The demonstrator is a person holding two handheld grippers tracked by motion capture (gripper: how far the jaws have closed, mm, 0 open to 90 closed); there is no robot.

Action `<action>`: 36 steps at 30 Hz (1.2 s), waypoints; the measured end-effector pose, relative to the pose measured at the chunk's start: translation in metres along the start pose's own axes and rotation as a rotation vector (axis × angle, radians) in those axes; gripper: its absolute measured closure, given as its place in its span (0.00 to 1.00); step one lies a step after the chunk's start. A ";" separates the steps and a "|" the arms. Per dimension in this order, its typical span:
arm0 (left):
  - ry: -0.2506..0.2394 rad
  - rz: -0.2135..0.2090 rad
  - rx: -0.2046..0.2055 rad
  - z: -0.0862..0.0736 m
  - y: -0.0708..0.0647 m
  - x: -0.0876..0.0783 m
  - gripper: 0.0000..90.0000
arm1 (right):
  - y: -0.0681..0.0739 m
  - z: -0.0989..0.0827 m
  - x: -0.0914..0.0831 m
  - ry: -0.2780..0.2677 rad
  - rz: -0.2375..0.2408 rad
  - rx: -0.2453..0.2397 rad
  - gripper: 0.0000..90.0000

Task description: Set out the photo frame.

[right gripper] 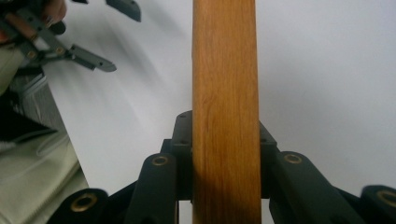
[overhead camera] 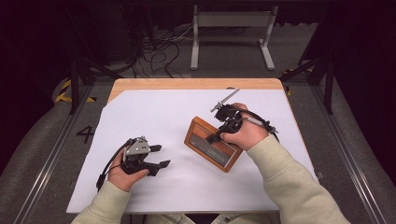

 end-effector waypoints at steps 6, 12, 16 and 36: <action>-0.001 0.007 -0.013 -0.004 0.001 -0.003 0.37 | -0.003 0.013 -0.003 0.053 -0.005 -0.226 0.79; -0.004 0.014 -0.023 -0.008 0.001 -0.006 0.37 | -0.010 0.020 0.000 0.128 0.011 -0.377 0.79; -0.002 0.018 -0.027 -0.010 0.002 -0.008 0.37 | -0.017 0.022 0.004 0.189 0.014 -0.460 0.79; -0.003 0.018 -0.028 -0.010 0.002 -0.007 0.37 | -0.029 0.023 0.037 0.287 0.064 -0.539 0.79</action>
Point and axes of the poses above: each handheld gripper's, and its own axes: x roughly forward along the jaws, z roughly out of its top, y roughly to its left, the point moved 5 cm from there along x, roughly forward along the jaws, and after that the axes turned 5 degrees about y, right-handed, at the moved point
